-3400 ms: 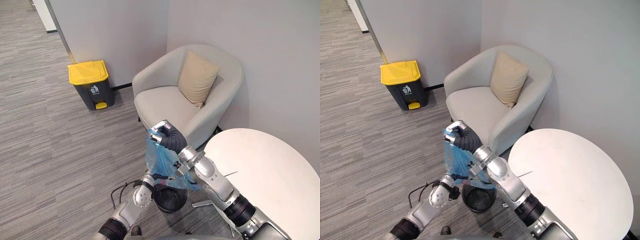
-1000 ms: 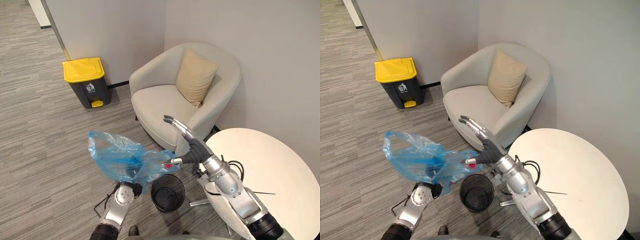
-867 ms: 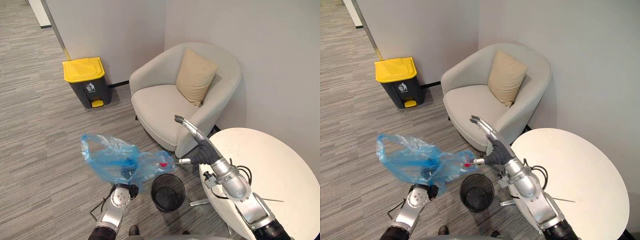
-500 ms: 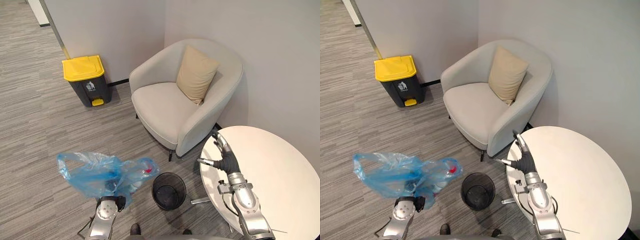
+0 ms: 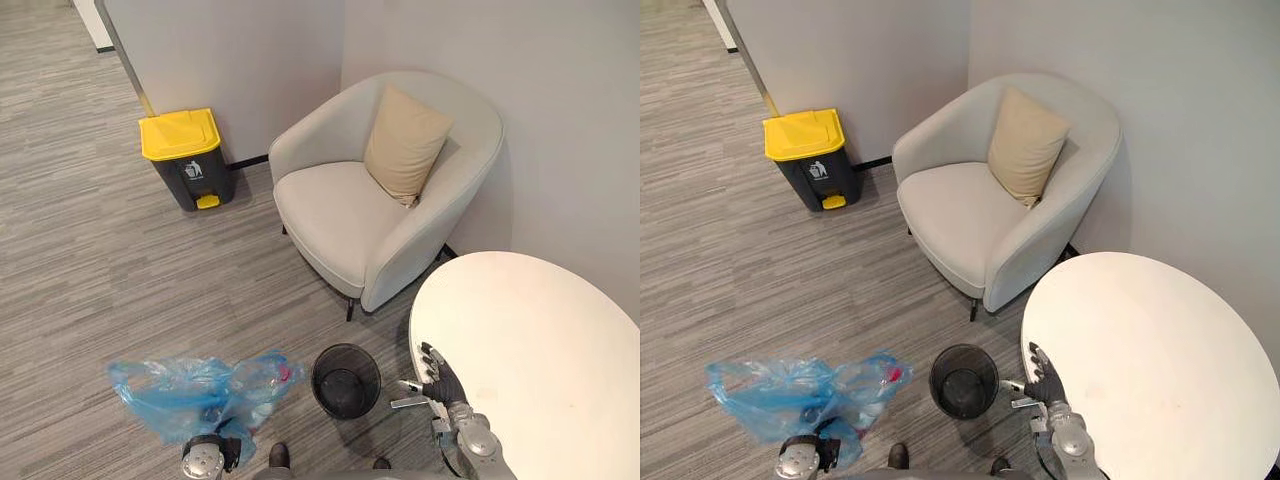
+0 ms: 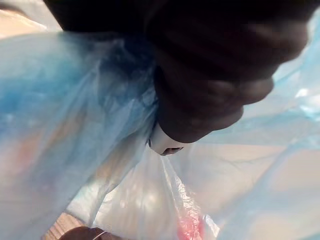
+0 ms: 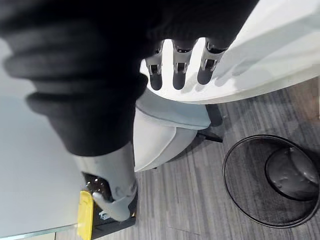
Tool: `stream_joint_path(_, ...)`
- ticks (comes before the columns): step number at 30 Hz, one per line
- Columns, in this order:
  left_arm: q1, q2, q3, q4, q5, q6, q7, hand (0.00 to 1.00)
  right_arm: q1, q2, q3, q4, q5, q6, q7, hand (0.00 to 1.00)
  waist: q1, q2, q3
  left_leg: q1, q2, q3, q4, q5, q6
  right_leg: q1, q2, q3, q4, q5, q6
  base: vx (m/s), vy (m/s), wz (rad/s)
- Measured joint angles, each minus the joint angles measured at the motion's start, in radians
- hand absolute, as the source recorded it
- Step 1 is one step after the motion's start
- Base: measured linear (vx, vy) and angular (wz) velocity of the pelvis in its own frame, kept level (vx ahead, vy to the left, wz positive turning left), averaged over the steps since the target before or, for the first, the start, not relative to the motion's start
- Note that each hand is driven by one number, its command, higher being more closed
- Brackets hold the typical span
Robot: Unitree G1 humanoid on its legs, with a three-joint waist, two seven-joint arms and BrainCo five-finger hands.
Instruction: Gather rubbish on tea table into small bin, then transfer packed bag to large trash can.
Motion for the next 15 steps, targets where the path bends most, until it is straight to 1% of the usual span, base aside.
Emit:
stream_joint_path(1,0.002,-0.003,0.000,0.007,0.000,0.000,-0.012,1.00,0.000,0.000,-0.001,0.001,0.000,0.003,-0.001,0.00,0.000,0.002,0.000,0.001,0.000,0.000,0.000,0.000,0.000,0.000,-0.001,0.000,0.003,0.000,0.000,-0.03,0.008,0.00)
stream_joint_path(4,0.010,-0.017,-0.003,0.013,0.000,0.000,-0.017,1.00,-0.003,0.000,-0.010,0.029,0.002,0.004,-0.001,0.00,0.000,0.003,0.000,0.003,-0.001,0.000,0.000,0.000,0.000,0.000,-0.002,0.001,0.005,-0.001,0.000,-0.01,0.003,0.00)
stream_joint_path(7,0.024,-0.019,-0.004,0.014,-0.011,0.000,-0.033,1.00,-0.001,0.000,-0.015,0.046,0.009,0.019,-0.002,0.00,0.000,0.003,0.000,0.003,-0.005,0.000,0.000,0.000,0.000,0.000,-0.005,0.001,0.006,-0.001,0.001,0.00,0.000,0.00)
stream_joint_path(13,0.025,-0.025,-0.015,0.013,-0.012,0.000,-0.034,1.00,-0.005,0.001,-0.014,0.071,0.008,0.020,-0.009,0.00,0.001,0.006,0.001,0.003,-0.010,0.006,0.000,0.000,0.000,-0.007,-0.012,0.009,0.014,-0.002,0.002,0.00,0.004,-0.03)
stream_joint_path(15,0.025,-0.034,-0.024,0.013,-0.013,-0.001,-0.035,1.00,-0.023,0.000,-0.008,0.071,0.008,0.020,-0.019,0.00,0.004,0.010,0.005,0.000,-0.010,0.035,0.000,0.000,0.001,-0.042,-0.014,0.038,0.046,-0.007,0.004,-0.02,0.016,-0.32)
